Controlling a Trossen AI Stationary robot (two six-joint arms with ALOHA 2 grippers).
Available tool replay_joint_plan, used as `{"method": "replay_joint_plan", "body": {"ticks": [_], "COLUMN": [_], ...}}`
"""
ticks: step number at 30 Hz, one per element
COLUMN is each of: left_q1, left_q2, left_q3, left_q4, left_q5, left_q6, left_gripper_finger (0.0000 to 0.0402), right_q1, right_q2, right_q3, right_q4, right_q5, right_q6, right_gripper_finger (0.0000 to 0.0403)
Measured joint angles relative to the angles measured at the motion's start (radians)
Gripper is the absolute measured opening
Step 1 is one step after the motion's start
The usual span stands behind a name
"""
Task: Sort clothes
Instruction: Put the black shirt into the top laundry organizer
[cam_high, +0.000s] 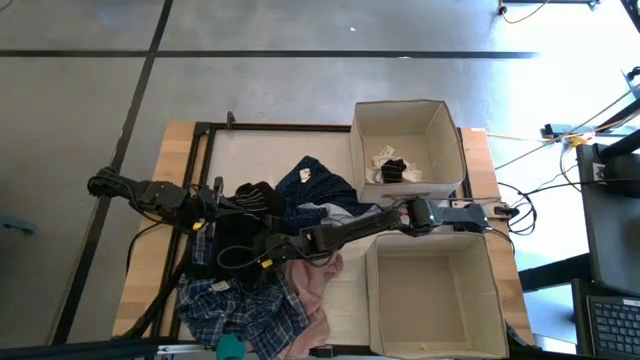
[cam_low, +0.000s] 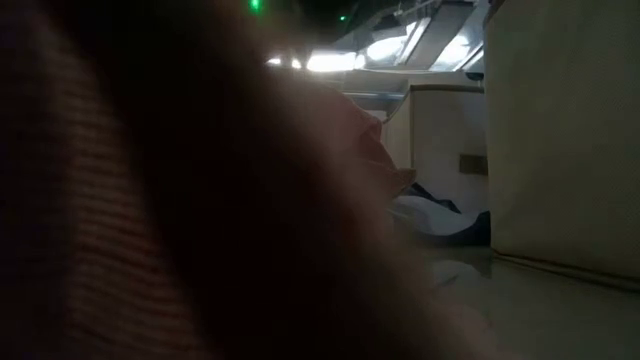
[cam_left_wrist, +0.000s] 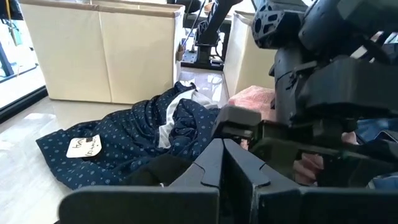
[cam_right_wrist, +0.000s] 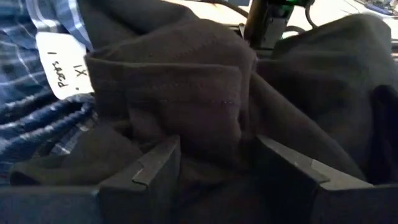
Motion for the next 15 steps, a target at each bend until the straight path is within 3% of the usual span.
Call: {"method": "replay_joint_plan", "body": {"ticks": [8,15], "left_q1": [0.000,0.000], "left_q2": [0.000,0.000], "left_q3": [0.000,0.000], "left_q4": [0.000,0.002], "left_q5": [0.000,0.000], "left_q6": [-0.003,-0.004], "left_gripper_finger": [0.0001,0.0001], "right_q1": [-0.006,-0.020], "right_q2": [0.000,0.000], "right_q3": [0.000,0.000], "right_q4": [-0.017,-0.061], "right_q5": [0.000,0.025], "right_q6": [0.000,-0.008], "right_gripper_finger": [0.0150,0.0044]}}
